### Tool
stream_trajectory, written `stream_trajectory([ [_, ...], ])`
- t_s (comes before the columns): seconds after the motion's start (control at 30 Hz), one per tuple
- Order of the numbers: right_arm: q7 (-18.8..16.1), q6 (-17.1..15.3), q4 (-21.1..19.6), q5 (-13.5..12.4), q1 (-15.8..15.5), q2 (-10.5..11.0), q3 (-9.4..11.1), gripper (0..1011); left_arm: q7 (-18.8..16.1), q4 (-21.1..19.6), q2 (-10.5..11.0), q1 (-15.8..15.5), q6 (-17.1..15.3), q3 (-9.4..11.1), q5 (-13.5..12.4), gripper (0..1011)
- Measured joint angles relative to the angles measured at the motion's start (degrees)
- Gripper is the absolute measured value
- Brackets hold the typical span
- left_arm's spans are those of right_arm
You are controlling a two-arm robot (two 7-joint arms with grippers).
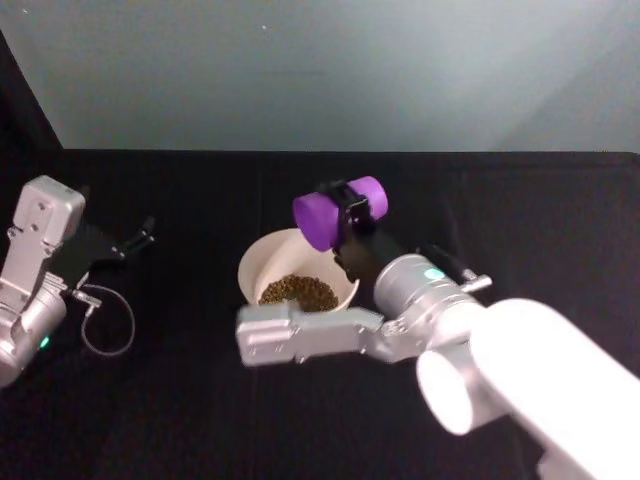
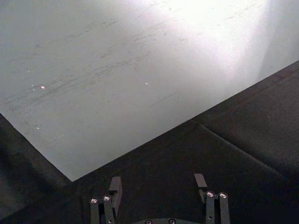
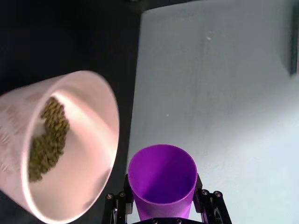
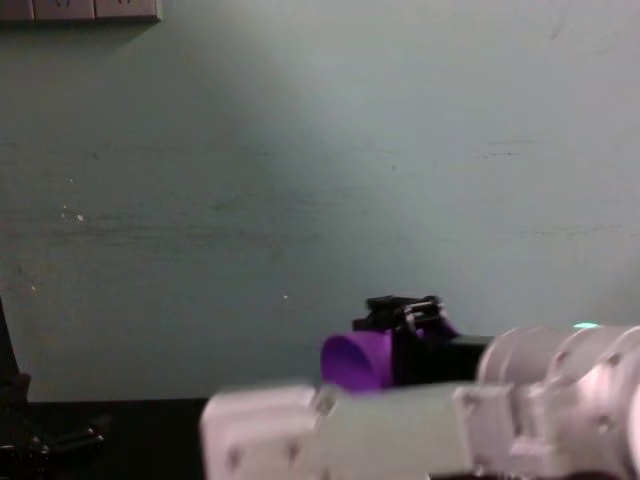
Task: Pick up the cup and pour the mung beans from the cup into the bowl.
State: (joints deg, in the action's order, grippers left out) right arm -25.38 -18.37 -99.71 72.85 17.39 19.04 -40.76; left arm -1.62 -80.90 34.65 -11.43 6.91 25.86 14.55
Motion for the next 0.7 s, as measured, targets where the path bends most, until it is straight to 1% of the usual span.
stream_trajectory([
  [0.03, 1.0, 0.5, -0.2, -3.2, -0.8, -0.3, 1.7, 722, 0.0, 0.0, 0.0, 0.0, 0.0, 0.0, 0.0, 1000],
  [0.07, 1.6, 0.7, -0.4, -5.2, -1.3, -0.5, 2.7, 722, 0.0, 0.0, 0.0, 0.0, 0.0, 0.0, 0.0, 1000],
  [0.1, 2.6, 1.1, -0.5, -8.5, -2.2, -1.0, 4.7, 722, 0.0, 0.0, 0.0, 0.0, 0.0, 0.0, 0.0, 1000],
  [0.23, 4.1, 1.9, -0.6, -14.9, -3.9, -1.9, 8.4, 722, 0.0, 0.0, 0.0, 0.0, 0.0, 0.0, 0.0, 1000],
  [0.27, 4.8, 2.4, -0.5, -17.8, -4.6, -2.4, 10.0, 722, 0.0, 0.0, 0.0, 0.0, 0.0, 0.0, 0.0, 1000],
  [0.3, 5.1, 2.7, -0.4, -19.3, -4.9, -2.6, 10.9, 722, 0.0, 0.0, 0.0, 0.0, 0.0, 0.0, 0.0, 1000],
  [0.33, 5.6, 3.3, -0.1, -21.9, -5.4, -3.0, 12.3, 722, 0.0, 0.0, 0.0, 0.0, 0.0, 0.0, 0.0, 1000],
  [0.4, 6.2, 4.2, 0.3, -25.3, -6.0, -3.5, 14.0, 722, 0.0, 0.0, 0.0, 0.0, 0.0, 0.0, 0.0, 1000],
  [0.43, 6.6, 5.1, 0.6, -28.1, -6.5, -3.8, 15.4, 722, 0.0, 0.0, 0.0, 0.0, 0.0, 0.0, 0.0, 1000],
  [0.53, 7.2, 6.7, 1.2, -32.4, -7.2, -4.4, 17.5, 722, 0.0, 0.0, 0.0, 0.0, 0.0, 0.0, 0.0, 1000],
  [0.6, 7.8, 8.8, 2.1, -37.5, -8.0, -5.0, 20.0, 722, 0.0, 0.0, 0.0, 0.0, 0.0, 0.0, 0.0, 1000],
  [0.63, 7.8, 8.8, 2.1, -37.5, -8.0, -5.0, 20.0, 722, 0.0, 0.0, 0.0, 0.0, 0.0, 0.0, 0.0, 1000],
  [0.67, 8.0, 10.0, 2.8, -40.1, -8.3, -5.4, 21.1, 722, 0.0, 0.0, 0.0, 0.0, 0.0, 0.0, 0.0, 1000],
  [0.7, 8.0, 10.5, 3.2, -41.4, -8.4, -5.6, 21.7, 722, 0.0, 0.0, 0.0, 0.0, 0.0, 0.0, 0.0, 1000],
])
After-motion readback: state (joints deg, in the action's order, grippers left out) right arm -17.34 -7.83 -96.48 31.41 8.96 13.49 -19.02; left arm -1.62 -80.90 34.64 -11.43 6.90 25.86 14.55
